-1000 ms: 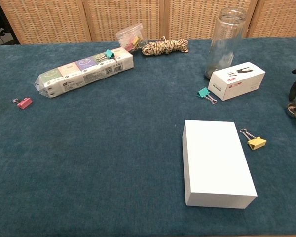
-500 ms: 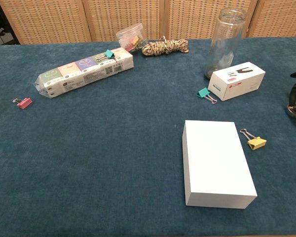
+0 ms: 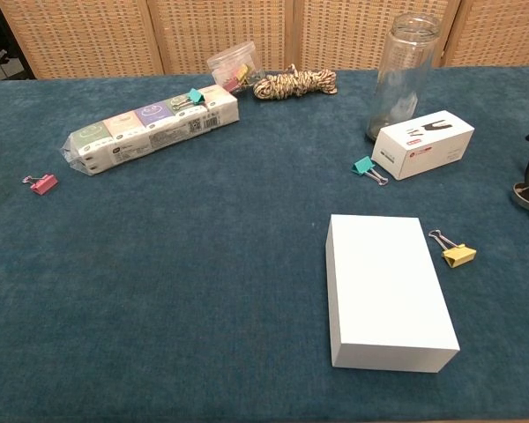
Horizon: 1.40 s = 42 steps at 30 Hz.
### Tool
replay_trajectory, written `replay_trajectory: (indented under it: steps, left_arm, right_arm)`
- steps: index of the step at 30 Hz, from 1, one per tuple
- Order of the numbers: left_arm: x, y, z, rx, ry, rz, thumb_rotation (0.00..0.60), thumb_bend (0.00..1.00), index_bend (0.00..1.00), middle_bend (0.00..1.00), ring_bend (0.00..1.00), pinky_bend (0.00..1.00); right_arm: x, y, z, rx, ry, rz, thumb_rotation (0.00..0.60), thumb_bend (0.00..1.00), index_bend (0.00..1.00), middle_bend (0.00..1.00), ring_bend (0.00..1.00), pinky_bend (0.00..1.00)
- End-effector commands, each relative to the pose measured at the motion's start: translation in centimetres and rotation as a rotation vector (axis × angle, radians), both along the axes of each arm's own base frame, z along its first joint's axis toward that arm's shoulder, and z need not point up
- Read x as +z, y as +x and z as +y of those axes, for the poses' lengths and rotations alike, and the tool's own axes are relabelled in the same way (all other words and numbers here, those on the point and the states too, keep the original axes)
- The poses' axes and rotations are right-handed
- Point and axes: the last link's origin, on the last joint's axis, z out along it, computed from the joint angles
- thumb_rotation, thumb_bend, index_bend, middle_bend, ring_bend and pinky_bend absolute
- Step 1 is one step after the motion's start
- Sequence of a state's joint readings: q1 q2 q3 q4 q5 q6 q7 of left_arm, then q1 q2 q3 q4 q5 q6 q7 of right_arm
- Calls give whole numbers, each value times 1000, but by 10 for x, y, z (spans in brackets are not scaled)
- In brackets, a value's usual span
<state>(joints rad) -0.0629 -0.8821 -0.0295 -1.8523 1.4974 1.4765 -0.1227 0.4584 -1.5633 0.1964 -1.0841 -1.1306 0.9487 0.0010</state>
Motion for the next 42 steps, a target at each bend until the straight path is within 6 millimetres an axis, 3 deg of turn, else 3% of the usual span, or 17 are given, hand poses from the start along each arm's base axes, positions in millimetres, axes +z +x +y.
replay_trajectory:
  steps: [1,8,20,32,37,42]
  left_arm:
    - [0,0,0,0,-1,1,600,126,0,0,0,0]
    - [0,0,0,-1,-1,-3,600,126,0,0,0,0]
    - [3,0,-2,-8,-6,-19,600,127,0,0,0,0]
    - [8,-2,-4,-15,-12,-42,600,126,0,0,0,0]
    - [9,-3,-3,-14,-14,-50,600,127,0,0,0,0]
    - [10,-3,-3,-15,-18,-53,600,126,0,0,0,0]
  right_arm:
    - [2,1,0,9,-12,-5,600,568,646,0,0,0]
    - [12,8,0,41,-42,-19,600,568,650,0,0,0]
    - [53,37,-2,138,-115,-11,600,569,654,0,0,0]
    - [113,114,-45,276,-197,70,600,572,659,0,0,0]
    - [124,146,-67,279,-206,64,600,572,657,0,0,0]
    - [121,172,-88,280,-212,70,600,572,659,0,0,0]
